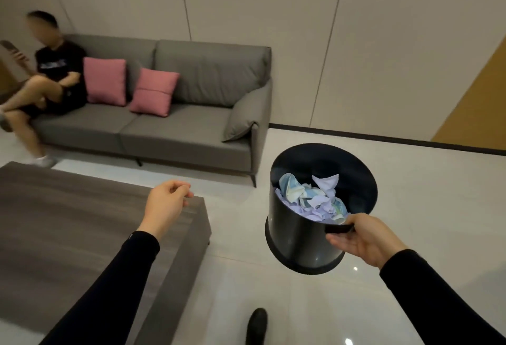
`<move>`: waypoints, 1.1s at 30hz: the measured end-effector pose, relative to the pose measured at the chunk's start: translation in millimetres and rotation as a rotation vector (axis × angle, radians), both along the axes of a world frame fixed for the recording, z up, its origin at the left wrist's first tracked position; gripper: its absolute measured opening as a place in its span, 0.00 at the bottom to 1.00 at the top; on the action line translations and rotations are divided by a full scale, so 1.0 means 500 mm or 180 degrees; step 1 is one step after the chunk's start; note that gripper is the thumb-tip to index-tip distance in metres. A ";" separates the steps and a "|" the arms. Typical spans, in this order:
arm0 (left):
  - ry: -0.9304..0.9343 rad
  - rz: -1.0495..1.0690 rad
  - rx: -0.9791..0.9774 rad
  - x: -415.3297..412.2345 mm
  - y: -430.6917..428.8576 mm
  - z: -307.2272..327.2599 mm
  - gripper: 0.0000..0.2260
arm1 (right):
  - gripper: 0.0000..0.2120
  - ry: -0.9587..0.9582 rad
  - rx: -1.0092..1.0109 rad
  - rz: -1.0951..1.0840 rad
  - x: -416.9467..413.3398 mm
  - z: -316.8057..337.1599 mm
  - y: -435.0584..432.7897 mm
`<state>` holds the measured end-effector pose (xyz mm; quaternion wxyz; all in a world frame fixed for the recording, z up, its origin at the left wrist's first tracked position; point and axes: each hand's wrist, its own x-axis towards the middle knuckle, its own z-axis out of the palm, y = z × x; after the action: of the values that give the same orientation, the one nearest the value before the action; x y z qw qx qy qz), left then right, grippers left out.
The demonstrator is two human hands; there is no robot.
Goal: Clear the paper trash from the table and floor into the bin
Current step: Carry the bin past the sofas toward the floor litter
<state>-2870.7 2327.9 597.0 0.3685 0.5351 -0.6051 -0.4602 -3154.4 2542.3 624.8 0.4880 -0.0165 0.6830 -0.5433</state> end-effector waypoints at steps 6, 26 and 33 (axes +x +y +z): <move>-0.0023 0.0148 -0.0027 -0.031 -0.062 -0.019 0.06 | 0.18 -0.0113 -0.0007 0.0308 -0.034 -0.023 -0.124; 0.0031 0.0256 0.0055 -0.248 -0.436 -0.010 0.07 | 0.17 0.0093 0.0081 0.0626 -0.241 -0.008 -0.588; 0.0025 0.0630 0.0119 -0.263 -0.522 -0.022 0.08 | 0.14 -0.0085 0.0087 0.0878 -0.281 -0.025 -0.727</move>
<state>-3002.4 2067.1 586.0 0.4045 0.5972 -0.5391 -0.4349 -3294.8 2178.9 612.4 0.5673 -0.0964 0.6750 -0.4619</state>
